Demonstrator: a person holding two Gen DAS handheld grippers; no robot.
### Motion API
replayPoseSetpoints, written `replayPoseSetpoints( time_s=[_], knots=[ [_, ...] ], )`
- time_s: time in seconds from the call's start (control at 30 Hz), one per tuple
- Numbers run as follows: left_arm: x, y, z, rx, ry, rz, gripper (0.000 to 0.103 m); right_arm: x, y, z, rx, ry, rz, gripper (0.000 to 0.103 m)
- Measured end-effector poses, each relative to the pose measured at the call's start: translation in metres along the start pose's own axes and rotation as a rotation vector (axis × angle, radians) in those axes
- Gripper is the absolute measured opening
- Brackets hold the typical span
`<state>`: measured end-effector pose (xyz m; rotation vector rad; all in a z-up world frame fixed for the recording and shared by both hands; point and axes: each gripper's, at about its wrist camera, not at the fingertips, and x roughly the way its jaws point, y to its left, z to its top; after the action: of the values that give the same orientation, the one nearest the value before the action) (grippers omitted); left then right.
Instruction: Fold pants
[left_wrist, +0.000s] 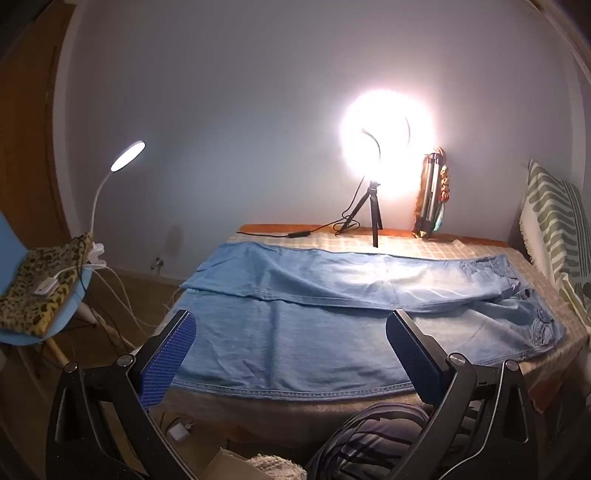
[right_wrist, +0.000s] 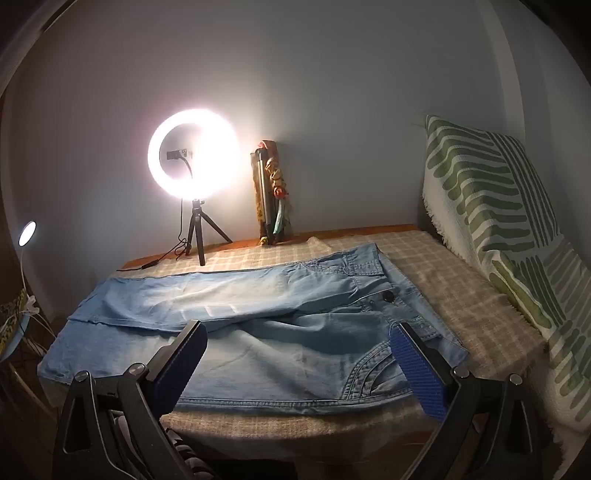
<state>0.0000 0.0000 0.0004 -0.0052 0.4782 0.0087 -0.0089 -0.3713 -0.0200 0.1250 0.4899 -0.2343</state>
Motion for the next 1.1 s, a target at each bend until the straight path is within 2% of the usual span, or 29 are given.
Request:
replayPoseSetpoints(
  time_s=[1.1],
  knots=[
    [0.008, -0.01, -0.004, 0.016, 0.017, -0.013, 0.102, 0.011, -0.001, -0.001, 0.013, 0.04, -0.006, 0.1]
  ],
)
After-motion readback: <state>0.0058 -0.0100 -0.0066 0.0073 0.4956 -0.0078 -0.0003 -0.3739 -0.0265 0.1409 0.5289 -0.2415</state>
